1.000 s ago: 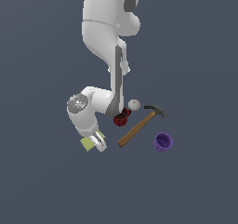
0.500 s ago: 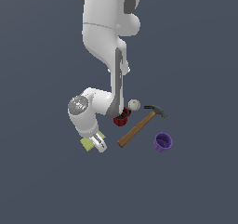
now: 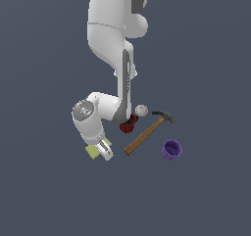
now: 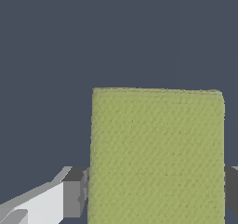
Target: Pick up a designated object from a clutter of objects.
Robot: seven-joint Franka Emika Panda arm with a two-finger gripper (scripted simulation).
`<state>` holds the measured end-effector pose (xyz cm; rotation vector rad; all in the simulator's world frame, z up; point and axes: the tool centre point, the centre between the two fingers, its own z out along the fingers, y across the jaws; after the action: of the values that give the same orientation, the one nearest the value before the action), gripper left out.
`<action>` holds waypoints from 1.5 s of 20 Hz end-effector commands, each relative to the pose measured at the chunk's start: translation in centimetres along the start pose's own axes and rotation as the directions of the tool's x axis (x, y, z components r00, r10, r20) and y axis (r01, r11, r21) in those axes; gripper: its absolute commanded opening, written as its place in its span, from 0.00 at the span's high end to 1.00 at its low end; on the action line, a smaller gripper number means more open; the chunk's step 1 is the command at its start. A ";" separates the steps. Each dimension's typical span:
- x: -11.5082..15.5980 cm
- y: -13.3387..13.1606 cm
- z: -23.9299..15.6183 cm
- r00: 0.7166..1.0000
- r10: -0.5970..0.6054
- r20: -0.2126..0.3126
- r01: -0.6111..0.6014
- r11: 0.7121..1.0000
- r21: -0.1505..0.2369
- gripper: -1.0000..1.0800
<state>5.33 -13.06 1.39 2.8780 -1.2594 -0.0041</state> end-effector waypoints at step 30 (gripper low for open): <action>-12.9 -18.8 -25.1 1.000 0.001 -0.004 -0.001 1.000 0.000 1.00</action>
<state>10.14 7.91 24.96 2.8761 -1.2587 0.0004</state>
